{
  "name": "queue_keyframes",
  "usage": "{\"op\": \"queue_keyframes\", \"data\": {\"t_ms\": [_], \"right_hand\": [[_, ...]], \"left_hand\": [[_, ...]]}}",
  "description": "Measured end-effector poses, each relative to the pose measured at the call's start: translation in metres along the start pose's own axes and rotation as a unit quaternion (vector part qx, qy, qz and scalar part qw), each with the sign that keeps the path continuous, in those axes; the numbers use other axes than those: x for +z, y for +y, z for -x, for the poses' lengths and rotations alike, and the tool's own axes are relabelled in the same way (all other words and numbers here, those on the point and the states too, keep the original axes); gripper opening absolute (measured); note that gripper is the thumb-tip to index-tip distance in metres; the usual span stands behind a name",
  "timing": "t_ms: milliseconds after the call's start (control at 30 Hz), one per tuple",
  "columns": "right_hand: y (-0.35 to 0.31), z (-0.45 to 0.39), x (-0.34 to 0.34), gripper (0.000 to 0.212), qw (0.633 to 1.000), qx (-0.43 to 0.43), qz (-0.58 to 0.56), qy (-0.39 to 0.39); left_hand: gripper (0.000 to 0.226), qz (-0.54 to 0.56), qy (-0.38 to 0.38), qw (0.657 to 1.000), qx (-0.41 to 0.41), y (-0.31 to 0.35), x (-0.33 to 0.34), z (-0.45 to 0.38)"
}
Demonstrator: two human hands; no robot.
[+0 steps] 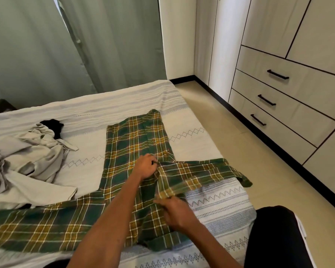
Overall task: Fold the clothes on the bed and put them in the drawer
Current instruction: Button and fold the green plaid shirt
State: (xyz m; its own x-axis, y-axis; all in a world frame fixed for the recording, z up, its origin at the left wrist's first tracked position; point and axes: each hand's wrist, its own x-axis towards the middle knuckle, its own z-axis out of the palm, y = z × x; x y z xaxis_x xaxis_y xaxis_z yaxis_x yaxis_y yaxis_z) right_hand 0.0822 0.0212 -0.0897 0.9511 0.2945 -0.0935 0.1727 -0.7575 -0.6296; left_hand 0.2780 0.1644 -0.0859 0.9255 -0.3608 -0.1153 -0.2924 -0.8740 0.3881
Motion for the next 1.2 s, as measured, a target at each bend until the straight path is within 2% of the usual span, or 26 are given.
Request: {"op": "queue_keyframes", "data": {"t_ms": [33,100,167,300,367,433,500,567,600,667,767,833,933,1033,1133,1200], "right_hand": [[-0.005,0.0,0.004,0.045,0.997,0.003,0.035,-0.07],[-0.013,0.001,0.011,0.049,0.985,0.008,0.091,-0.145],[-0.019,0.003,0.007,0.046,0.985,0.01,0.1,-0.138],[-0.032,0.011,-0.003,0.042,0.994,-0.054,0.086,-0.027],[-0.036,0.013,-0.002,0.041,0.997,-0.051,0.055,0.006],[-0.035,0.013,0.002,0.036,0.999,-0.022,0.042,-0.027],[-0.031,0.009,0.001,0.03,0.992,0.004,0.054,-0.118],[-0.027,0.003,-0.005,0.026,0.985,0.006,0.044,-0.164],[-0.025,0.0,-0.009,0.026,0.989,0.019,0.013,-0.149],[-0.018,-0.008,-0.02,0.028,0.995,0.062,-0.044,-0.062],[0.002,-0.021,-0.034,0.03,0.992,0.093,-0.016,0.087],[0.019,-0.03,-0.033,0.036,0.99,0.08,0.072,0.092],[0.035,-0.036,-0.01,0.07,0.98,0.049,0.191,-0.021],[0.041,-0.03,0.023,0.096,0.967,0.056,0.219,-0.116],[0.041,-0.027,0.026,0.098,0.967,0.056,0.223,-0.106],[0.039,-0.031,0.016,0.091,0.973,0.04,0.223,-0.045]], "left_hand": [[0.027,-0.028,-0.024,0.999,-0.005,-0.007,0.004,0.004],[0.029,-0.044,-0.056,0.997,-0.026,-0.019,0.013,0.013],[0.03,-0.059,-0.04,0.997,-0.023,-0.022,0.017,0.016],[0.038,-0.138,0.047,0.989,0.014,-0.011,0.007,0.018],[0.043,-0.154,0.058,0.986,0.011,-0.006,0.002,0.019],[0.046,-0.17,0.001,0.985,0.01,-0.012,0.004,0.02],[0.041,-0.148,-0.057,0.987,-0.002,-0.026,0.01,0.021],[0.033,-0.101,-0.064,0.993,-0.009,-0.037,0.014,0.022],[0.031,-0.088,-0.056,0.994,-0.011,-0.039,0.015,0.024],[0.032,-0.083,-0.04,0.996,-0.024,-0.04,0.017,0.029],[0.038,-0.084,0.001,0.996,-0.018,-0.033,0.018,0.041],[0.041,-0.082,0.027,0.996,0.013,-0.025,0.022,0.049],[0.056,-0.109,-0.025,0.994,0.002,-0.019,0.041,0.058],[0.067,-0.144,-0.067,0.986,-0.056,-0.023,0.057,0.063],[0.066,-0.155,-0.017,0.984,-0.086,-0.018,0.048,0.06],[0.06,-0.156,0.012,0.984,-0.084,-0.016,0.042,0.056]]}}
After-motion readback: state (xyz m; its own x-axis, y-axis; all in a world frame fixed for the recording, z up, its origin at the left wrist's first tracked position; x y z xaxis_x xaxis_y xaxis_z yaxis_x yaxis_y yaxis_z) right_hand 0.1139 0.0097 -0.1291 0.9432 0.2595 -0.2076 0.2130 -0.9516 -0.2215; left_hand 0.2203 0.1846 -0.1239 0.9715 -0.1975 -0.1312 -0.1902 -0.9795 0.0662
